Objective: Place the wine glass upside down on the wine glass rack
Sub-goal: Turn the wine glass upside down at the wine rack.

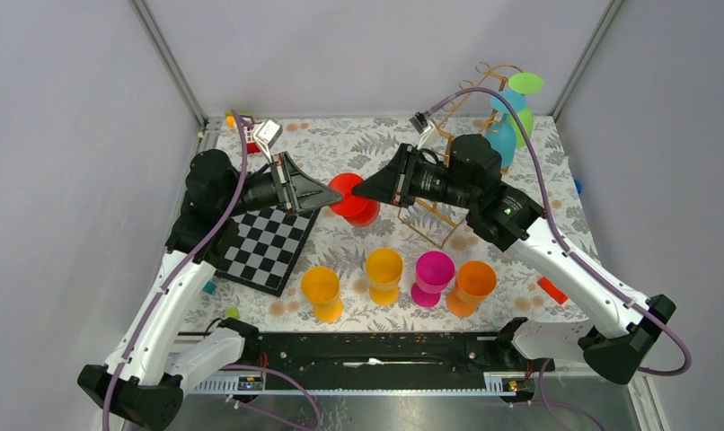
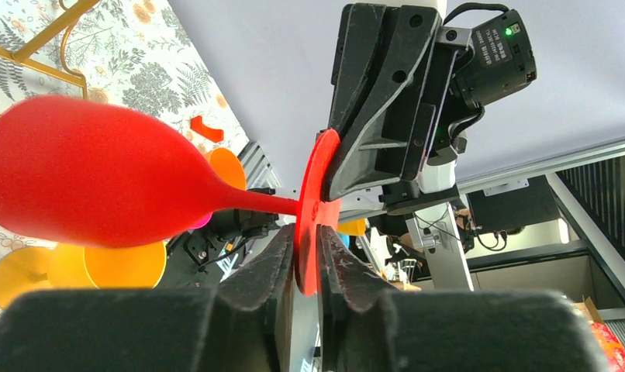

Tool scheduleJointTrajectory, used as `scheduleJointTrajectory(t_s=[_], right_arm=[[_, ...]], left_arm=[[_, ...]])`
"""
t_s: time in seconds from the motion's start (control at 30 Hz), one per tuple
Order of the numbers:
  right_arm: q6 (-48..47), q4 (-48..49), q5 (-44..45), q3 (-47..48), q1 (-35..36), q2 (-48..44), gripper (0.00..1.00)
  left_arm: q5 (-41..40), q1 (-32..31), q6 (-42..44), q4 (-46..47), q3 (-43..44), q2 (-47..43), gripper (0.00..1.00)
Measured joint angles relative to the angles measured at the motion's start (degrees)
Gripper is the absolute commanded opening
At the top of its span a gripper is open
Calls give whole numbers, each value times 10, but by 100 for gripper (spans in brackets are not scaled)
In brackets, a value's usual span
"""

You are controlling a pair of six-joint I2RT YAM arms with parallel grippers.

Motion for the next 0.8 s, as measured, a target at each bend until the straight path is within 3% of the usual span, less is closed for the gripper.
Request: scheduleJointTrajectory(t_s=[0.1,0.43,0.6,0.8], right_arm=[[-2,-4,5,-3,0,-5,0],[-6,-8,11,-22,0,-29,0],[-12,-15,16,-22,0,-37,0],[-23,-35,25,-24,0,-44,0]], left_arm=[[-1,0,6,0,0,0,45],[-8,0,-48,45,-12,-2,87],[-18,0,-70,58,-19,-3,98],[-30,0,-71,62,-19,-4,99]])
